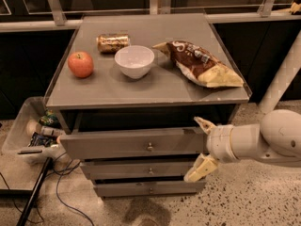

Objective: Close top drawer

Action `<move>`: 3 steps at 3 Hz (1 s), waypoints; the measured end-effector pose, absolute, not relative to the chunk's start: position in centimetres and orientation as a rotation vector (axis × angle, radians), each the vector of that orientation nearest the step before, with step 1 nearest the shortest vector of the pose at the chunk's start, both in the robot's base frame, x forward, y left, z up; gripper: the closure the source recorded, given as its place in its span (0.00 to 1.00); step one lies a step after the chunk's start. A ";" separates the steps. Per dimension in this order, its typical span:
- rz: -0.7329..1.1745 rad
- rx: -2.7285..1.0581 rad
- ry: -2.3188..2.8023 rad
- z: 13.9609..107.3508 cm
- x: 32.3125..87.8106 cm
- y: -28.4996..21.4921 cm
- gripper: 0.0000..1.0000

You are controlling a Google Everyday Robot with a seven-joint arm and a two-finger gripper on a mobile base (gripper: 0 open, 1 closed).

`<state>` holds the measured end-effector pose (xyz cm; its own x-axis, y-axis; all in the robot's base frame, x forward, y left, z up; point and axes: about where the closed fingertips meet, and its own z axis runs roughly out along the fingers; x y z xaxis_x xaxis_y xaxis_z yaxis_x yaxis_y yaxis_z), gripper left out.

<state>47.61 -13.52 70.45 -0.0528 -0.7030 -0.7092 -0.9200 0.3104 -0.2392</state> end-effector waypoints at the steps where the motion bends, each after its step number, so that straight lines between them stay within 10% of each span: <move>1: 0.445 -1.539 1.812 68.6 44.4 -11.8 0.18; 3: 0.490 -1.663 1.838 62.6 46.3 -7.4 0.65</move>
Offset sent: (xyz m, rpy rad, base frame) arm -0.0350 0.0774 -0.0842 -0.0595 0.1771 0.2336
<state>46.33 -7.43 62.60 -0.0300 -0.7581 -0.6514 -0.9817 0.1448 -0.1233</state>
